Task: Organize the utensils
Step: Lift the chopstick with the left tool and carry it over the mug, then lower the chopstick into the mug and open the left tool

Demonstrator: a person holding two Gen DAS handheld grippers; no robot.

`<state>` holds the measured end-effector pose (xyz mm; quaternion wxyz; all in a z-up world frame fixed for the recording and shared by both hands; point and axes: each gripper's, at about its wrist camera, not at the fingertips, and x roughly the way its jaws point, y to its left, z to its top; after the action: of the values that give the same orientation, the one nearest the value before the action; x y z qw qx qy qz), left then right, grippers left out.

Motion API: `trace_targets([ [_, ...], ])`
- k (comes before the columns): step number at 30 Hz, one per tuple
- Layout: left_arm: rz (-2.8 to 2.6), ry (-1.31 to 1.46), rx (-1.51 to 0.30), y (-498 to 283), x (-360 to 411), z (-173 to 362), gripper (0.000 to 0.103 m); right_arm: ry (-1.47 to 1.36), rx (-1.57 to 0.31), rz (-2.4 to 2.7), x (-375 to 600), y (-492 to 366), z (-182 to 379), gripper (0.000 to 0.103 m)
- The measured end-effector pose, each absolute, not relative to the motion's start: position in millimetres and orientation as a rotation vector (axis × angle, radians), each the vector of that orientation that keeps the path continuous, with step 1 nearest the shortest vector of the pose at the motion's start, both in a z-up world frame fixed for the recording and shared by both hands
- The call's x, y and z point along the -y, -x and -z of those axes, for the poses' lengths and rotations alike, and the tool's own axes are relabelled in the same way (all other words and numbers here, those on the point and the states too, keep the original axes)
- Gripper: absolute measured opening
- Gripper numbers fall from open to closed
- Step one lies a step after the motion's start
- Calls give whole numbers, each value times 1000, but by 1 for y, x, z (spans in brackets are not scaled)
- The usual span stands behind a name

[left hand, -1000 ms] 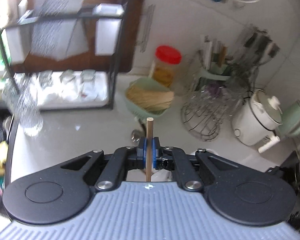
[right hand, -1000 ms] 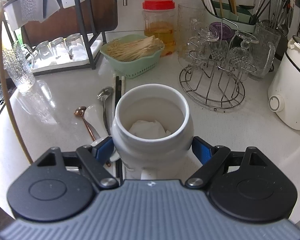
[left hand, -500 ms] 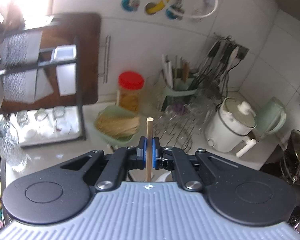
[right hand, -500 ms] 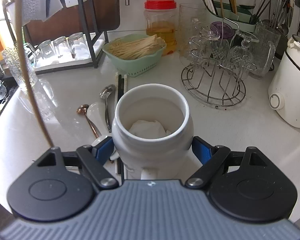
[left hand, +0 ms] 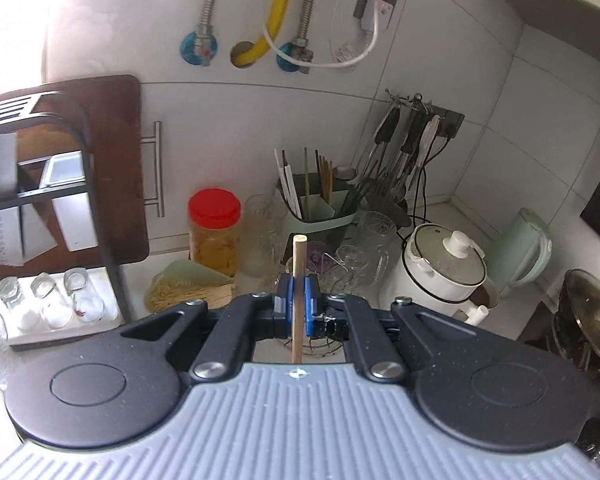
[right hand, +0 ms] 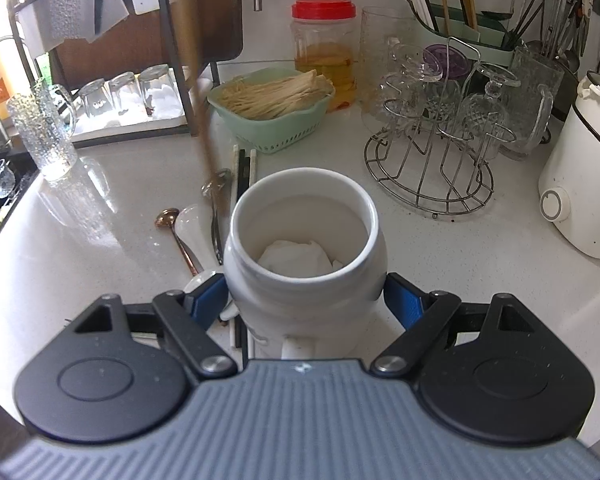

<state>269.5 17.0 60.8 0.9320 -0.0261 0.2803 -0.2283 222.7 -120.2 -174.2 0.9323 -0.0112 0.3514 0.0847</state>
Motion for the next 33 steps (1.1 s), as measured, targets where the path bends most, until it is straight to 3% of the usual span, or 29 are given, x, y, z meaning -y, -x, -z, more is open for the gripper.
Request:
trace_targets([
  [10, 470, -5, -598, -295, 9, -17, 7, 23, -704, -177, 120, -223, 175, 87],
  [26, 542, -76, -1001, -323, 15, 19, 6, 28, -689, -188, 118, -230, 175, 87],
  [33, 565, -134, -1065, -332, 26, 16, 6, 36, -688, -199, 118, -231, 175, 87],
])
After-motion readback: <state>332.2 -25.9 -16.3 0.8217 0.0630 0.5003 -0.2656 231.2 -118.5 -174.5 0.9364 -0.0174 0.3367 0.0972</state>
